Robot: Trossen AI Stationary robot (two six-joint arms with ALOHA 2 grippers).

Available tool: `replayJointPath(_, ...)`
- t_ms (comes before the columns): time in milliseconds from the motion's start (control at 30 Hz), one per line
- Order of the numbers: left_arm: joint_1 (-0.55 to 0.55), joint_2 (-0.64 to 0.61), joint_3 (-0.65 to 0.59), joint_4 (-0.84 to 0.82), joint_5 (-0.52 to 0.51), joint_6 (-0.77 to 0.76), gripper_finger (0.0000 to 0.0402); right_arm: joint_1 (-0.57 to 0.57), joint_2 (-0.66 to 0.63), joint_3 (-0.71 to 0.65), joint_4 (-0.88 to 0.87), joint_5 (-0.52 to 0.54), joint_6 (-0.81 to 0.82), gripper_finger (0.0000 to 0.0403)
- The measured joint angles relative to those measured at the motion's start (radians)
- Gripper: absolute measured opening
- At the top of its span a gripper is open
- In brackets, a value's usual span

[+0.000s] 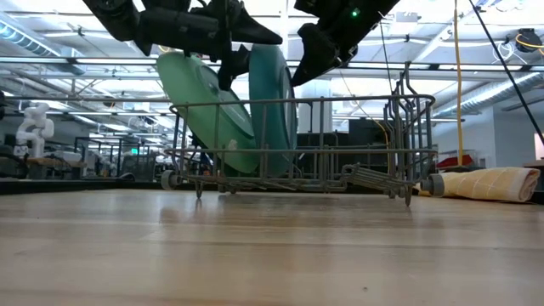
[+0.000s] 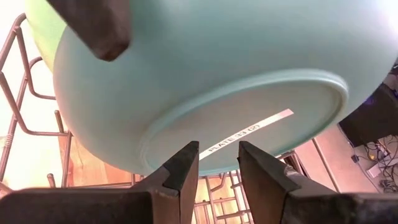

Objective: Sort dishes
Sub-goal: Put the blue plate into the dish rack

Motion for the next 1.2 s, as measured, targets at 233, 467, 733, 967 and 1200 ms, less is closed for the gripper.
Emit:
replayJointPath(233, 0.000, 0.000, 0.000, 0.000, -0.052, 0.029, 0.0201, 0.000, 0.000, 0.000, -0.002, 0.001, -0.001, 0.0109)
replayJointPath(467, -0.017, -0.001, 0.000, -0.004, -0.149, 0.086, 0.0200, 0.000, 0.000, 0.000, -0.002, 0.002, -0.001, 0.0109)
replayJointPath(733, -0.039, -0.001, 0.030, -0.007, -0.174, 0.166, 0.0200, 0.000, 0.000, 0.000, -0.002, 0.002, -0.001, 0.0109)
replayJointPath(967, -0.044, -0.001, 0.039, -0.002, -0.195, 0.213, 0.0200, 0.000, -0.001, 0.000, -0.002, 0.002, -0.001, 0.0109)
replayJointPath(1200, -0.044, -0.009, 0.039, -0.005, -0.234, 0.246, 0.0200, 0.000, -0.001, 0.000, -0.002, 0.002, -0.001, 0.0109)
